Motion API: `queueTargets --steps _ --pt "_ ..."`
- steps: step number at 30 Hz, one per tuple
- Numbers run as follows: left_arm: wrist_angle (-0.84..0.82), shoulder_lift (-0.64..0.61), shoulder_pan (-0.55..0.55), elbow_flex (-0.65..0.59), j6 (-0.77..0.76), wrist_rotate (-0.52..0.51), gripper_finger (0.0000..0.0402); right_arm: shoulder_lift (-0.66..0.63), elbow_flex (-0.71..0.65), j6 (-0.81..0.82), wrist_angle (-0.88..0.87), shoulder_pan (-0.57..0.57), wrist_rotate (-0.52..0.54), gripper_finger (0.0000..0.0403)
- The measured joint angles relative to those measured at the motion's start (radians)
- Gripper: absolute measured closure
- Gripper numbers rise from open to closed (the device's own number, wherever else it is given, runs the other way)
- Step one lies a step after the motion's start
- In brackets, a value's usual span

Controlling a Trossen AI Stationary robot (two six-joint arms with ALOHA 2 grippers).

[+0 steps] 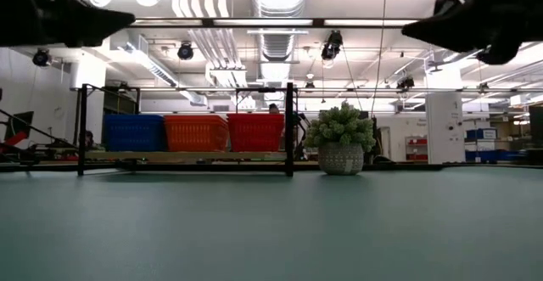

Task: Stack baskets on shelf by color
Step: Return to Home Position

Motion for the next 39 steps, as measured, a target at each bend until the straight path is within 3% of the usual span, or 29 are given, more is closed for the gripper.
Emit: queueTargets --steps 6,14,17,26,28,35,39 --pt "-0.009 0.024 0.001 -0.057 0.000 0.000 0.0402 -0.159 -0.035 -0.092 0.030 -0.027 0.008 0.0394" --pt "-0.032 0.090 0.001 -0.059 0.000 0.001 0.0402 -0.406 0.028 -0.008 -0.328 -0.024 -0.022 0.0394" --pt "-0.032 0.114 0.001 -0.059 0.000 0.001 0.0402 -0.413 0.024 0.030 -0.401 -0.024 -0.053 0.0394" --pt "-0.031 0.167 0.001 -0.061 0.000 0.001 0.0402 -0.368 -0.088 0.126 -0.324 -0.022 -0.230 0.0394" --pt "-0.031 0.178 0.001 -0.061 0.000 0.001 0.0402 -0.366 -0.140 0.219 -0.243 -0.022 -0.227 0.0394" --pt "-0.030 0.209 0.001 -0.062 0.000 0.001 0.0402 -0.359 -0.137 0.802 -0.346 -0.022 -0.220 0.0394" --pt "-0.031 0.222 0.001 -0.062 0.000 0.001 0.0402 -0.357 -0.137 0.957 -0.364 -0.022 -0.219 0.0394"
